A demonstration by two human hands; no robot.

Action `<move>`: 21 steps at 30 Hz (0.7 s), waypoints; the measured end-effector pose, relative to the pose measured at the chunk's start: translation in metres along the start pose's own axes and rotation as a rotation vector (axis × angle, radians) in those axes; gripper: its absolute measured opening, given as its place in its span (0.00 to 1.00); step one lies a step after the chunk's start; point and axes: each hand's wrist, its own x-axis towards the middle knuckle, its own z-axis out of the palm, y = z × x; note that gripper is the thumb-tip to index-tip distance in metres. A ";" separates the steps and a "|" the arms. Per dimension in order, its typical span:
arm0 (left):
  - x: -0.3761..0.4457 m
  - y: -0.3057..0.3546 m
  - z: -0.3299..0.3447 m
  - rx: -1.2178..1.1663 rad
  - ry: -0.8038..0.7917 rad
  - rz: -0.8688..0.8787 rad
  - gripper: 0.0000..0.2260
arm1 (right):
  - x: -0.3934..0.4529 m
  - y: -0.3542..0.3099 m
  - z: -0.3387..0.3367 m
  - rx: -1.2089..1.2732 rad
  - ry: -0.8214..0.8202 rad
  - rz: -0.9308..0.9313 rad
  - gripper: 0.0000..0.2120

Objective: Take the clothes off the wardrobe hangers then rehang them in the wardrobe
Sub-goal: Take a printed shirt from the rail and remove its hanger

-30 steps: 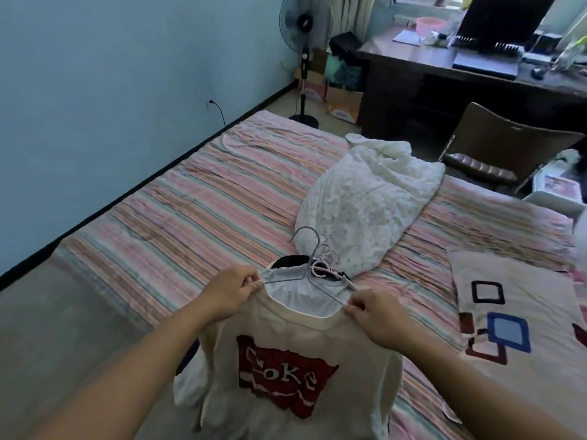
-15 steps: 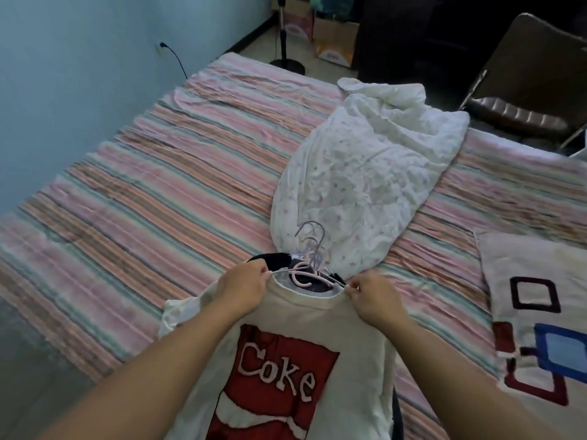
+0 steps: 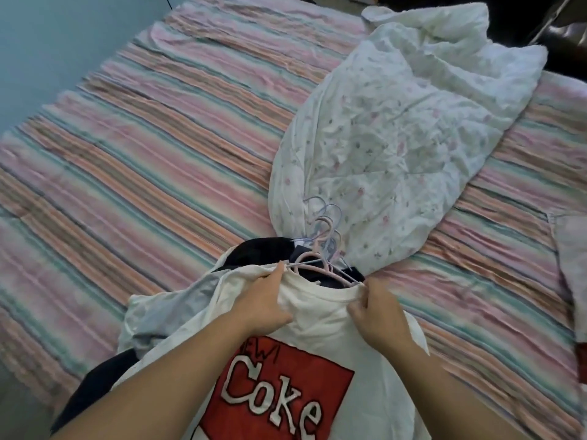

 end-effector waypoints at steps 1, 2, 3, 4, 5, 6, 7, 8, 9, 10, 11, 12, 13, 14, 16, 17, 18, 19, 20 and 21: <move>0.001 -0.002 0.004 0.028 -0.003 -0.006 0.50 | 0.003 0.001 0.004 -0.009 -0.012 0.003 0.10; 0.002 -0.004 0.008 0.055 -0.007 -0.010 0.51 | 0.005 0.002 0.008 -0.032 -0.021 0.004 0.13; 0.002 -0.005 0.011 0.091 -0.014 -0.012 0.53 | 0.007 0.003 0.011 -0.059 -0.030 0.003 0.15; 0.002 -0.005 0.014 0.146 -0.022 -0.006 0.54 | 0.009 0.004 0.013 -0.089 -0.043 0.002 0.17; 0.000 -0.004 0.018 0.216 -0.030 0.003 0.55 | 0.009 0.004 0.014 -0.116 -0.055 -0.003 0.18; -0.003 -0.004 0.021 0.279 -0.035 0.010 0.56 | 0.010 0.004 0.014 -0.139 -0.068 -0.011 0.20; -0.007 -0.003 0.024 0.312 -0.043 0.009 0.56 | 0.009 0.004 0.012 -0.160 -0.083 -0.018 0.22; -0.010 -0.003 0.027 0.312 -0.049 0.005 0.55 | 0.009 0.004 0.009 -0.174 -0.109 -0.022 0.26; -0.014 -0.003 0.028 0.291 -0.045 0.004 0.54 | 0.006 0.002 0.006 -0.184 -0.143 -0.030 0.31; -0.018 -0.003 0.028 0.267 -0.025 0.010 0.53 | 0.002 0.000 0.002 -0.190 -0.173 -0.041 0.35; -0.022 -0.002 0.025 0.244 0.006 0.020 0.51 | -0.002 -0.003 -0.004 -0.196 -0.193 -0.055 0.38; -0.027 0.000 0.020 0.221 0.034 0.031 0.50 | -0.008 -0.007 -0.010 -0.206 -0.206 -0.069 0.39; -0.033 0.004 0.013 0.199 0.064 0.045 0.48 | -0.014 -0.012 -0.016 -0.220 -0.208 -0.086 0.39; -0.040 0.007 0.004 0.179 0.106 0.058 0.45 | -0.020 -0.018 -0.022 -0.231 -0.206 -0.114 0.36; -0.059 0.016 -0.014 0.140 0.199 0.069 0.41 | -0.035 -0.036 -0.036 -0.242 -0.191 -0.187 0.29; -0.067 0.021 -0.024 0.122 0.228 0.066 0.39 | -0.042 -0.045 -0.042 -0.242 -0.192 -0.215 0.27; -0.077 0.026 -0.034 0.111 0.251 0.060 0.38 | -0.050 -0.057 -0.049 -0.244 -0.194 -0.241 0.28; -0.090 0.030 -0.046 0.108 0.271 0.057 0.39 | -0.059 -0.070 -0.058 -0.249 -0.190 -0.274 0.29; -0.104 0.034 -0.058 0.108 0.284 0.058 0.39 | -0.069 -0.084 -0.068 -0.256 -0.184 -0.308 0.30; -0.119 0.039 -0.070 0.105 0.296 0.063 0.40 | -0.081 -0.099 -0.079 -0.256 -0.175 -0.341 0.30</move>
